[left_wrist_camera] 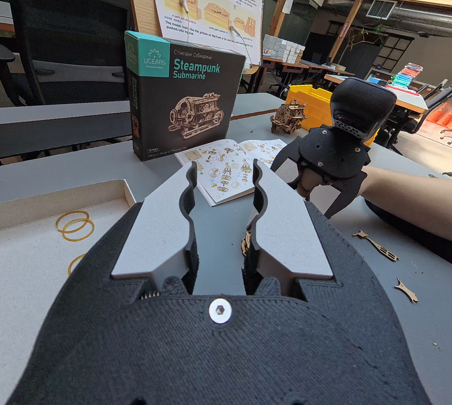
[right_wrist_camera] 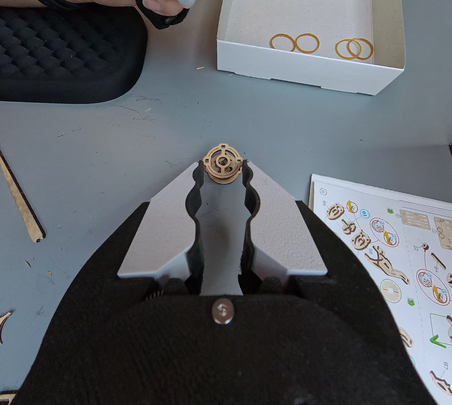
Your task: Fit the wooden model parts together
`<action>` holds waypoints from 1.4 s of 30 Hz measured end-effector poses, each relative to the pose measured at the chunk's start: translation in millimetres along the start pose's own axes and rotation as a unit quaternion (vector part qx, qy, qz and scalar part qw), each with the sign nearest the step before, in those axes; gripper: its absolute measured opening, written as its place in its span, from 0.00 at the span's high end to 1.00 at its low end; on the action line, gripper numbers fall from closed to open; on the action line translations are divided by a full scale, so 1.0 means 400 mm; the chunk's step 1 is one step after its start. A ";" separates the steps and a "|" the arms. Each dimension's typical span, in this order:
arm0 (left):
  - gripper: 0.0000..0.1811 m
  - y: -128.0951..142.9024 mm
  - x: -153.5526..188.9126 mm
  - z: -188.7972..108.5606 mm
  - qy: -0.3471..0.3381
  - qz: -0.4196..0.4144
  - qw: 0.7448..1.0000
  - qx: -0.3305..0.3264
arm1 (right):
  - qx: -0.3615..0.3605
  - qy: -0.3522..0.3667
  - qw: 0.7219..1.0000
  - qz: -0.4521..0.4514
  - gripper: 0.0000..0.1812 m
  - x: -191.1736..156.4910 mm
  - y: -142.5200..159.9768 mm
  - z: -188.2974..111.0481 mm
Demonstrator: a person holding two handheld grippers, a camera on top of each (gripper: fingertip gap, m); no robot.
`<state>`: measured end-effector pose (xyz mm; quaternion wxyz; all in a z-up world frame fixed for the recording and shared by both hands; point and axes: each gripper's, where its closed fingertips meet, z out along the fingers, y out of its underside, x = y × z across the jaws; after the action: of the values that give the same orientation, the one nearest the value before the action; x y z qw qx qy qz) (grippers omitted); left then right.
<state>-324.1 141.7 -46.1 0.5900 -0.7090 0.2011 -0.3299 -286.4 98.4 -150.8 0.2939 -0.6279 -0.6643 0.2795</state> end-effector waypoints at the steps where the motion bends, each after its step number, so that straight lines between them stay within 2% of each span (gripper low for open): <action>1: 0.76 0.000 0.000 0.000 0.000 0.000 1.000 0.000 | -0.002 0.002 1.000 0.000 0.83 0.001 0.002 0.001; 42: 0.76 -0.001 0.001 0.000 0.001 0.000 1.000 0.001 | -0.017 0.005 1.000 -0.001 0.83 0.004 0.025 0.015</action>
<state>-323.8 141.4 -45.6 0.5903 -0.7084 0.2015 -0.3304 -284.2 100.6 -161.9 0.2866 -0.6339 -0.6679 0.2644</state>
